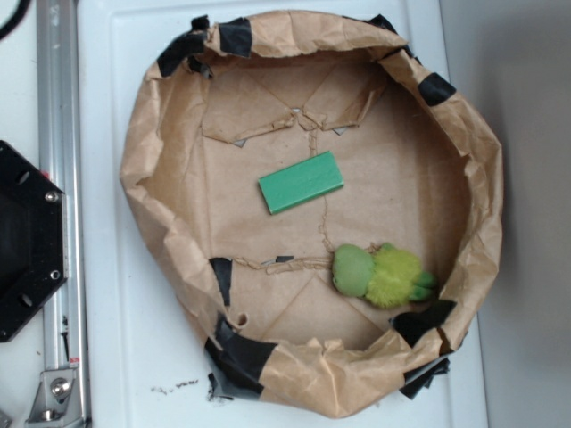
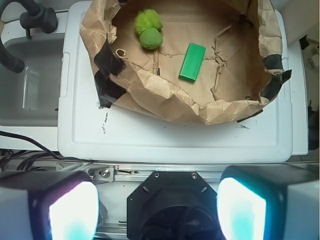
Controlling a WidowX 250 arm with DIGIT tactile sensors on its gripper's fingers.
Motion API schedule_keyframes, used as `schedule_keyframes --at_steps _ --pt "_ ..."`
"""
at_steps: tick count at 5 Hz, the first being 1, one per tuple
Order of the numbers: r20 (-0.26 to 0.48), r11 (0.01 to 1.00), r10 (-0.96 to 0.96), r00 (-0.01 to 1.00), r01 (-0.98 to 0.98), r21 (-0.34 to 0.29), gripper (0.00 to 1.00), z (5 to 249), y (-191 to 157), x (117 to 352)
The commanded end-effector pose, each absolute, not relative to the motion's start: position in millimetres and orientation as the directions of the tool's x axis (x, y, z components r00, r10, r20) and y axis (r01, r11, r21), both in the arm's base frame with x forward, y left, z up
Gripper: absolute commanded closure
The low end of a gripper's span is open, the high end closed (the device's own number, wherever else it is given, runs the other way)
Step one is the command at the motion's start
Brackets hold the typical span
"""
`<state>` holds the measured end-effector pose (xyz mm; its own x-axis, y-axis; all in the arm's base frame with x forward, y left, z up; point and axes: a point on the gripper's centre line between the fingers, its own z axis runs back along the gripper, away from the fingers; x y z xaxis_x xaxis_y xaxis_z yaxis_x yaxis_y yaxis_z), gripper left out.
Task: Grab the green animal.
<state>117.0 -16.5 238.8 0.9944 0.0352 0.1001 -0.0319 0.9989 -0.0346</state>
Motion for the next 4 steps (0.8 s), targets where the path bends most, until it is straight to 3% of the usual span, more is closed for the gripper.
schedule_keyframes --at_steps 1,2,3,4 --pt "0.1 0.999 0.035 0.994 -0.032 -0.035 0.0 238.8 -16.5 117.0" --pt "0.348 0.982 -0.162 0.923 0.115 0.152 0.0 188.8 -1.8 166.8" --pt "0.431 0.976 -0.212 0.877 0.165 0.144 0.0 152.2 1.6 221.1" --pt "0.477 0.978 -0.21 0.853 0.191 0.089 0.0 142.0 8.7 264.5"
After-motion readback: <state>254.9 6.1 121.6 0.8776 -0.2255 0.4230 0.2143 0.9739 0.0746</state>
